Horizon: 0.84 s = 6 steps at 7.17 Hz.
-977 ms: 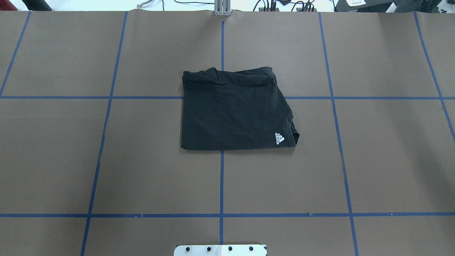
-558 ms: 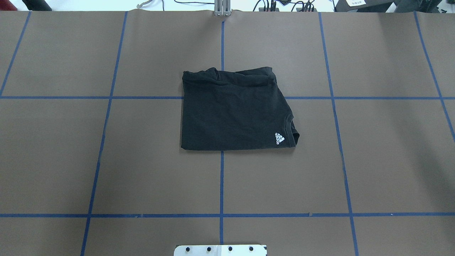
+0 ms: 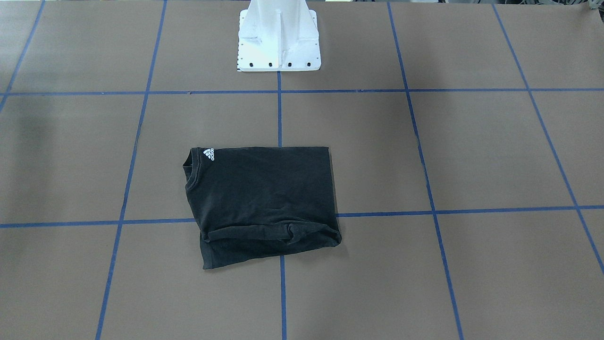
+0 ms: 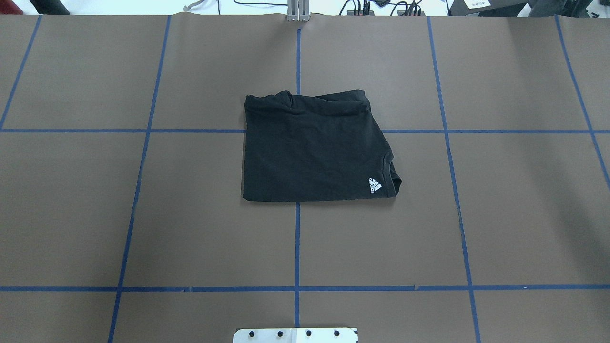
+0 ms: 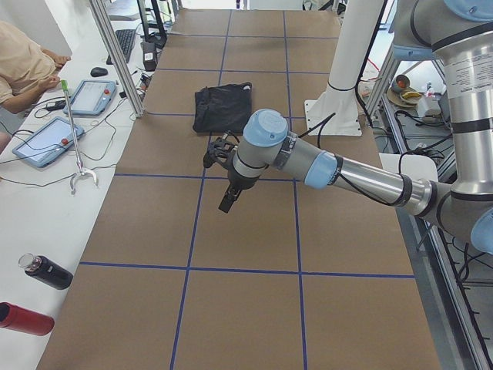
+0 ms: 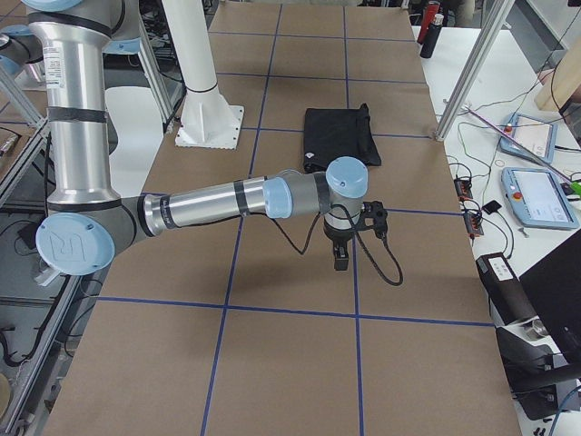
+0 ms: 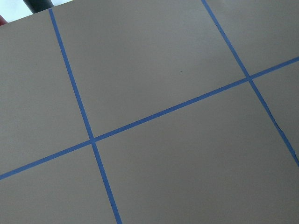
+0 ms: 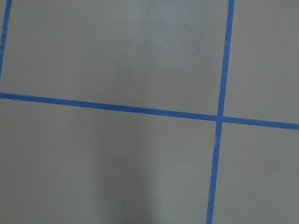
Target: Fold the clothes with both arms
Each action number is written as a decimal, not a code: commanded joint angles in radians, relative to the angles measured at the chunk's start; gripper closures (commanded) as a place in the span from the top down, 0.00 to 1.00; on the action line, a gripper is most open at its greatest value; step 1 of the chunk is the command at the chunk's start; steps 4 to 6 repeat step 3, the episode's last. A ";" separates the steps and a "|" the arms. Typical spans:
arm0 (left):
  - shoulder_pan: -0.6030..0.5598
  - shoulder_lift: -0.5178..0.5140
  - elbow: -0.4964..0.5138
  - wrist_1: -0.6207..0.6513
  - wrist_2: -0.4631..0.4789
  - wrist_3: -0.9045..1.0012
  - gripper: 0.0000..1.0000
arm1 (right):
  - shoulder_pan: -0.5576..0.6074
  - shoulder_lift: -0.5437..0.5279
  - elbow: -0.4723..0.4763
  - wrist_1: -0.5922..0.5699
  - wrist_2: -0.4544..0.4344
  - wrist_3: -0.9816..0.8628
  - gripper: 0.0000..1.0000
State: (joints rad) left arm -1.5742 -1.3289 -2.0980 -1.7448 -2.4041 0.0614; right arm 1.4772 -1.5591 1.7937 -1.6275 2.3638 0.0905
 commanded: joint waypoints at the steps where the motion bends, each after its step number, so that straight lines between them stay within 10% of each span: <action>1: 0.000 -0.006 -0.001 -0.002 -0.001 0.000 1.00 | 0.000 0.005 0.001 0.000 0.000 0.000 1.00; 6: 0.000 -0.004 -0.022 -0.002 -0.001 0.000 1.00 | 0.000 0.005 -0.007 0.000 -0.002 0.000 1.00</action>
